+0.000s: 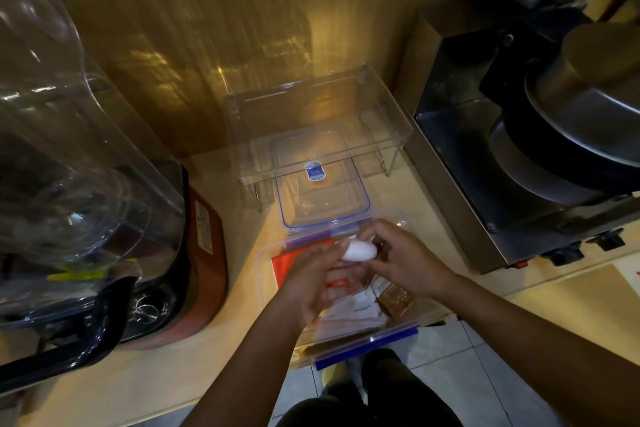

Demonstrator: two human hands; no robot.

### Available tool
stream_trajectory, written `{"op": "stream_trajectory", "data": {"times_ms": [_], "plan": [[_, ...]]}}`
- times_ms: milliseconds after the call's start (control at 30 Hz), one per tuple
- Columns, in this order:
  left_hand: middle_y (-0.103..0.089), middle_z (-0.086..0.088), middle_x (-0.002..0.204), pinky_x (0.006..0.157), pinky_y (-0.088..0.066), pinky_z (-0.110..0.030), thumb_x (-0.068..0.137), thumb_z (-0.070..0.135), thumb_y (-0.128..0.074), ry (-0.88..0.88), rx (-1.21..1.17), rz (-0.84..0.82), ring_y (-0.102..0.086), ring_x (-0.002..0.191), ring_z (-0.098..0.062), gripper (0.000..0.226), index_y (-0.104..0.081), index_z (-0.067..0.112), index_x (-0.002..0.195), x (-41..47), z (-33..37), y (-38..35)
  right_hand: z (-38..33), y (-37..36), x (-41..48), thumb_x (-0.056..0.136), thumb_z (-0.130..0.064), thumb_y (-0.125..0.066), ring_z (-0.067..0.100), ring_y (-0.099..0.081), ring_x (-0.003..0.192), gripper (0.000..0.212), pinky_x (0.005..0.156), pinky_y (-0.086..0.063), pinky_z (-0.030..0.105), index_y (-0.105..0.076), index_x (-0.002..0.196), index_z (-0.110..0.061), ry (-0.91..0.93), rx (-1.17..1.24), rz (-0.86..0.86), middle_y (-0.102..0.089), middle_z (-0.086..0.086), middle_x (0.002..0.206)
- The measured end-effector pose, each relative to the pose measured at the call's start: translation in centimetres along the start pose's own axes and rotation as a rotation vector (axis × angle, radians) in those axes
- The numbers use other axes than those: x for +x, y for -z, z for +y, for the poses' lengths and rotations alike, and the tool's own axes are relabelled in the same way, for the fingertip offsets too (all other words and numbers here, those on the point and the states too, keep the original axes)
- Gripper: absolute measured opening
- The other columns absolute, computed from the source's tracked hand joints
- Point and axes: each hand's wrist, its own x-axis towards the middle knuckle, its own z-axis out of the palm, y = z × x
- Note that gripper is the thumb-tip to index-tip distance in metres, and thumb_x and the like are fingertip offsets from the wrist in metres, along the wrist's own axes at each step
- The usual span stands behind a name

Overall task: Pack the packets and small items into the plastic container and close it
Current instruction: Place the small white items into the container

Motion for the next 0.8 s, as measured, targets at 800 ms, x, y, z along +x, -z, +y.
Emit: {"op": "stream_trajectory", "data": {"times_ms": [800], "plan": [[-0.033, 0.003, 0.148, 0.114, -0.017, -0.038, 0.082, 0.052, -0.058, -0.481, 1.697, 0.290, -0.026, 0.137, -0.018, 0.069, -0.029, 0.027, 0.140, 0.4, -3.1, 4.5, 2.7, -0.9, 0.4, 0.071, -0.007, -0.078, 0.016, -0.062, 0.090, 0.035, 0.074, -0.056, 0.033, -0.048, 0.082, -0.021, -0.508, 0.069, -0.051, -0.064, 0.001, 0.095]]}}
